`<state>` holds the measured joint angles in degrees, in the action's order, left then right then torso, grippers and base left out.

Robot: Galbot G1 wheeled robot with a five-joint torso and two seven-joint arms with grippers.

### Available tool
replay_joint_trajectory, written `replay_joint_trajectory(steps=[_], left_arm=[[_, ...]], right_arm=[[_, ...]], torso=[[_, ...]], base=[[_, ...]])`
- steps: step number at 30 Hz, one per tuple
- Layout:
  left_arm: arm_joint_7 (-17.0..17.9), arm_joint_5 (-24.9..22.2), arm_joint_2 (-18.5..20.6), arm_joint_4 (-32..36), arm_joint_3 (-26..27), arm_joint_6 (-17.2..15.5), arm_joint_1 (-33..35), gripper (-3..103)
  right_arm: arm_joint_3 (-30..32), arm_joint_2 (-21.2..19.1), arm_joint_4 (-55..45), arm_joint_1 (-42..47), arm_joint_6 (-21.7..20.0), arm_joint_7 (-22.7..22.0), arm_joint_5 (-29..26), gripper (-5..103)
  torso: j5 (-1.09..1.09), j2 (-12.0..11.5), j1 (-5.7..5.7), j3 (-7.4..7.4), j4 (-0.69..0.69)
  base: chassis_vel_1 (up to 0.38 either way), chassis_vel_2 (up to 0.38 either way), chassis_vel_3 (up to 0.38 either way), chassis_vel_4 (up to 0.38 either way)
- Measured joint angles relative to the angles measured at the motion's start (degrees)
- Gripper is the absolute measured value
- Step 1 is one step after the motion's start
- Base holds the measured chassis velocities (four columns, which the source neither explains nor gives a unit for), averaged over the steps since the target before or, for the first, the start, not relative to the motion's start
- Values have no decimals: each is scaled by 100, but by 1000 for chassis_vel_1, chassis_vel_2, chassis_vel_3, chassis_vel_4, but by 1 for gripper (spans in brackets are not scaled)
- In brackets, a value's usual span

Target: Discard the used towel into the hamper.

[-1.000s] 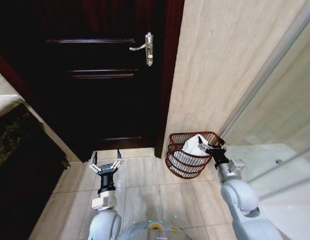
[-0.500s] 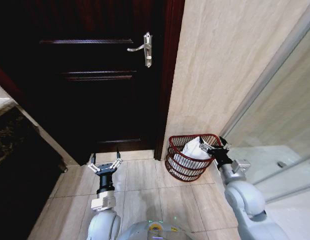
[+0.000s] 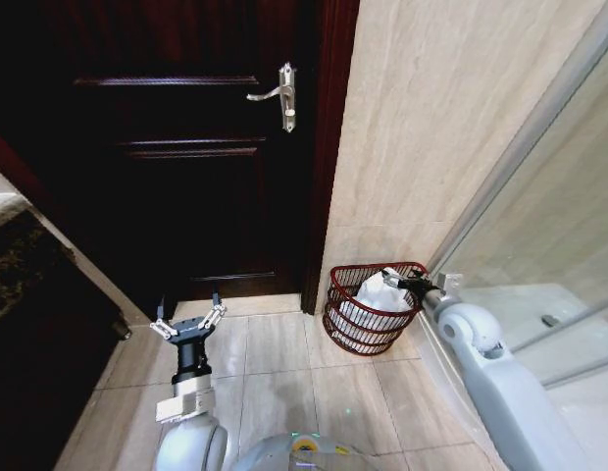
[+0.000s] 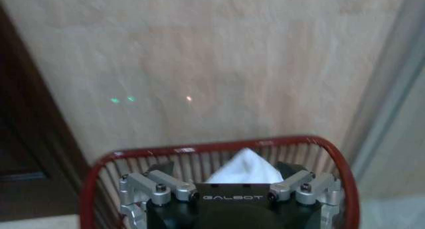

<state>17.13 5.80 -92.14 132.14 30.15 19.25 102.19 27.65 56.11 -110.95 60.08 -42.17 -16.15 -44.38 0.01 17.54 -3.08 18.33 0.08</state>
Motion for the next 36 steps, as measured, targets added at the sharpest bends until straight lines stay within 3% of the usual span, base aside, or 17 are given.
replay_joint_trajectory(steps=[2, 4, 5, 6, 7, 10, 11, 13, 16, 18, 27, 30, 36], left_arm=[[-2, -70, 0, 49, 64, -387, -36, 100], [-7, -87, 0, 75, 69, -504, -39, 100], [-78, -140, -1, 147, 78, -779, -38, 100], [-309, -248, 0, 258, 93, -1101, -28, 100], [-309, -248, 0, 258, 93, -1101, -28, 100], [-1137, -639, 47, 512, 112, -1828, -57, 100], [-1137, -639, 47, 512, 112, -1828, -57, 100], [-1439, -768, 56, 547, 118, -2257, -267, 100], [-1487, -775, 84, 540, 105, -2489, -466, 100], [-1501, -776, 178, 543, 62, -2820, -712, 100], [-1397, -707, 161, 547, 34, -2819, -798, 100], [-1367, -527, 119, 527, 29, -2666, -760, 100], [-1350, -460, 112, 612, 46, -2604, -704, 100]], right_arm=[[-123, -217, 250, -87, -7, -127, -316, 100], [-163, -268, 309, -111, -8, -137, -388, 100], [-233, -346, 422, -163, -8, -148, -475, 100], [-343, -424, 594, -255, -7, -150, -510, 100], [-343, -424, 594, -255, -7, -150, -510, 100], [-474, -466, 861, -394, -3, -89, -517, 100], [-474, -466, 861, -394, -3, -89, -517, 100], [-552, -450, 1007, -482, 1, 23, -511, 100], [-638, -407, 1175, -642, 4, 62, -532, 100], [-916, -382, 1552, -1046, 10, 48, -773, 100], [-1356, -191, 2359, -1667, 18, 11, -992, 100], [-1485, 26, 2934, -1935, 25, 352, -632, 100], [-1553, 287, 3344, -2078, 28, 492, -424, 100]], torso=[[-3, 0, 0, 0, 0], [-3, 0, 0, 0, 0], [-1, 0, 0, 0, 0], [-2, 0, 0, 0, 0], [-2, 0, 0, 0, 0], [1, 0, 0, 0, 1], [1, 0, 0, 0, 1], [-2, 0, 0, 0, 0], [-2, 0, 0, 0, -1], [-1, 0, 0, 0, 0], [-2, 0, 0, 0, 0], [-2, 0, 0, 0, 0], [-2, 0, 0, 0, 1]], base=[[0, 0, 0, 0], [0, 0, 0, 0], [0, 0, 0, 0], [0, 0, 0, 0], [0, 0, 0, 0], [0, 0, 0, 0], [0, 0, 0, 0], [0, 0, 0, 0], [0, 0, 0, 0], [0, 0, 0, 0], [0, 0, 0, 0], [0, 0, 0, 0], [0, 0, 0, 0]])
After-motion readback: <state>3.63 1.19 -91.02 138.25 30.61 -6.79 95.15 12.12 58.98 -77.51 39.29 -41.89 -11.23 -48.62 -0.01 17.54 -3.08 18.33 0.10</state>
